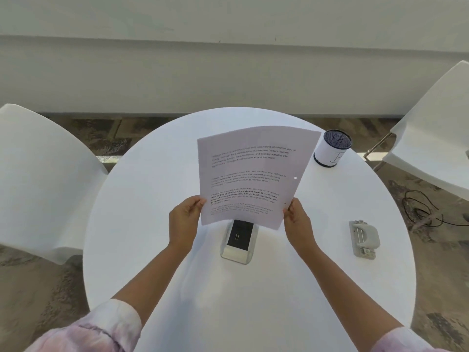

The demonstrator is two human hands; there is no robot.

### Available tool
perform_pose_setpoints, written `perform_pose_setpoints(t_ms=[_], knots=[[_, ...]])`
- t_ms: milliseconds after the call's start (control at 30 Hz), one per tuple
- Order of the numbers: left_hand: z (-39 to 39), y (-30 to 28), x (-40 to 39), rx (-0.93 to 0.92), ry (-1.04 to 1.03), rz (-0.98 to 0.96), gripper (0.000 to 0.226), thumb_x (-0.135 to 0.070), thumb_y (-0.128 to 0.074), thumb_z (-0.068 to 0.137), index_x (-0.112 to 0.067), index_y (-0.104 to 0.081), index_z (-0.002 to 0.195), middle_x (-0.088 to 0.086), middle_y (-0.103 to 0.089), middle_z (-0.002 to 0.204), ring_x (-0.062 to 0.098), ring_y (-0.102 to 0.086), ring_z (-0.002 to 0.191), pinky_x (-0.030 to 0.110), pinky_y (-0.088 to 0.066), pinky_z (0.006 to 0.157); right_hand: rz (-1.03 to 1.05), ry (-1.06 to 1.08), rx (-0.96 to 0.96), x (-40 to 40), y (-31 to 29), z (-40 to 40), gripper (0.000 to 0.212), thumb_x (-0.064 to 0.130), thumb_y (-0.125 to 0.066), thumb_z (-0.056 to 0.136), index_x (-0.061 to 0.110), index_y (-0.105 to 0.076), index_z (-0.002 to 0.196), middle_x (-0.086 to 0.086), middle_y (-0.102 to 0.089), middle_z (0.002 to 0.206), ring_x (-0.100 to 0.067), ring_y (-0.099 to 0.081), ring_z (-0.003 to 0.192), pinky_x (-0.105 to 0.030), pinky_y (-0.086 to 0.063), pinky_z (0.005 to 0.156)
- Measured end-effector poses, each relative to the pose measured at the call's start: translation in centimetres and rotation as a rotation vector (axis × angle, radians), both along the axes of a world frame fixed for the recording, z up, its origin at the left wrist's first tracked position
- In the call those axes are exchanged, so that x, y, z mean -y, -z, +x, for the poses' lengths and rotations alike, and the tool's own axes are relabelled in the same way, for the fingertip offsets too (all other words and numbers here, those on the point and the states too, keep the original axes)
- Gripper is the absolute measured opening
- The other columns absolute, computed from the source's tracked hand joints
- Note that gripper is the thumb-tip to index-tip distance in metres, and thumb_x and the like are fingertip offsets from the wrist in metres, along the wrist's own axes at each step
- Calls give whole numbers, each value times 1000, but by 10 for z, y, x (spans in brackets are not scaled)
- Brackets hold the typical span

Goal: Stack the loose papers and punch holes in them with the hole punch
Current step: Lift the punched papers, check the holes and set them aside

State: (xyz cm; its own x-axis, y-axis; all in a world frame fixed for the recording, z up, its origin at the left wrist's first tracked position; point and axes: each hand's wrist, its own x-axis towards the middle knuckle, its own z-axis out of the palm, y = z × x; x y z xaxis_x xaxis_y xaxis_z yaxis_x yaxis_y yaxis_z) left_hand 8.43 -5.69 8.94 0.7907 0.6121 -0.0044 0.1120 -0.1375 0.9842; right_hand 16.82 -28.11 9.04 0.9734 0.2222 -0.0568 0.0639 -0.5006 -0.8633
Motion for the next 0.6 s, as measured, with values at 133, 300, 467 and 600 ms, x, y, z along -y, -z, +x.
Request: perform_pose_setpoints(t_ms=[133,300,467,600], knots=[[4,-5,4,18,-23,15,16,-13,-53,92,-15,-68,95,-6,-68,88,11,-59,79,11,-48,68,-14,21,13,1,0,3,15,3,-32,96,8,-46,100,-1,-57,95,-13,-51,79,-8,-41,59],[9,4,6,-41,-7,-3,15,-12,-50,93,-14,-65,89,-4,-67,84,17,-58,79,20,-49,72,-40,-1,-15,-1,7,0,14,5,-30,97,12,-43,98,-1,-57,98,-17,-53,84,-13,-42,62],[19,4,7,-55,-1,6,17,-13,-49,93,-9,-66,92,2,-67,85,9,-57,73,5,-45,61,-69,10,-48,-5,7,-1,11,4,-30,98,10,-39,95,-2,-53,95,-13,-52,80,-10,-43,55],[26,3,3,-50,-21,-23,18,-15,-50,93,-7,-67,95,4,-67,86,11,-58,73,6,-46,59,-79,18,-58,-9,9,-1,11,4,-29,97,8,-39,94,-1,-52,92,-8,-51,77,-5,-44,54]])
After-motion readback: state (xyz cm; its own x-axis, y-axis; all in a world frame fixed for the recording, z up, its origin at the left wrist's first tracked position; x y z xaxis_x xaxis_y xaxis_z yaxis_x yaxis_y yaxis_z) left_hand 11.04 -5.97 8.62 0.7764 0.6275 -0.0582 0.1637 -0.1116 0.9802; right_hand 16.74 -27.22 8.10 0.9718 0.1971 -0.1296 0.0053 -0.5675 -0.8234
